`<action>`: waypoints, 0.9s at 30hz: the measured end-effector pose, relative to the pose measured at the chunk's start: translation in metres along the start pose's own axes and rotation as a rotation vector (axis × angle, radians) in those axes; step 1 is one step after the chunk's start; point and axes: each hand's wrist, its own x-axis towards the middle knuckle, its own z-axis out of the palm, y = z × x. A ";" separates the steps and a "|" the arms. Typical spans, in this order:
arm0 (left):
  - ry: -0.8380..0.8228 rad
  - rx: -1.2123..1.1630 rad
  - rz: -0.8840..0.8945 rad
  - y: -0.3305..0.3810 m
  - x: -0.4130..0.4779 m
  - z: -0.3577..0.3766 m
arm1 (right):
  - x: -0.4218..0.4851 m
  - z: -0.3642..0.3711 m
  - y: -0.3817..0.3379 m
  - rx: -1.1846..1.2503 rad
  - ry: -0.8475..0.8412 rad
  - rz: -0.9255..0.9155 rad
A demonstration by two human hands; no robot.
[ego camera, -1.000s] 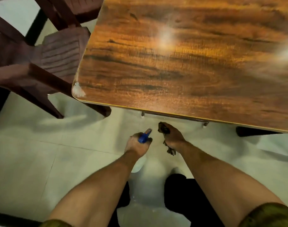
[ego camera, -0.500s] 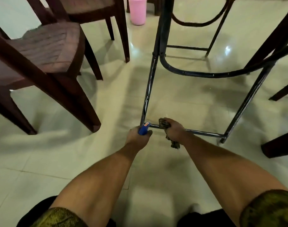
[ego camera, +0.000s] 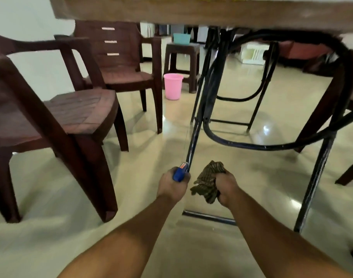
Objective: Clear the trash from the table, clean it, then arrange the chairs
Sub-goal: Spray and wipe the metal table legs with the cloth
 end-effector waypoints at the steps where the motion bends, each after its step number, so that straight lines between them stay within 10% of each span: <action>1: 0.005 -0.054 0.025 0.008 0.002 0.002 | -0.001 0.003 -0.004 0.060 0.008 0.002; 14: -0.003 -0.491 0.241 0.103 0.041 -0.004 | -0.053 0.055 -0.128 0.270 0.017 -0.686; 19: 0.046 -0.545 0.194 0.096 0.047 -0.011 | -0.042 0.083 -0.123 -0.571 0.282 -1.599; 27: 0.046 -0.462 0.177 0.063 0.049 -0.019 | 0.000 0.036 -0.108 -1.390 0.627 -1.716</action>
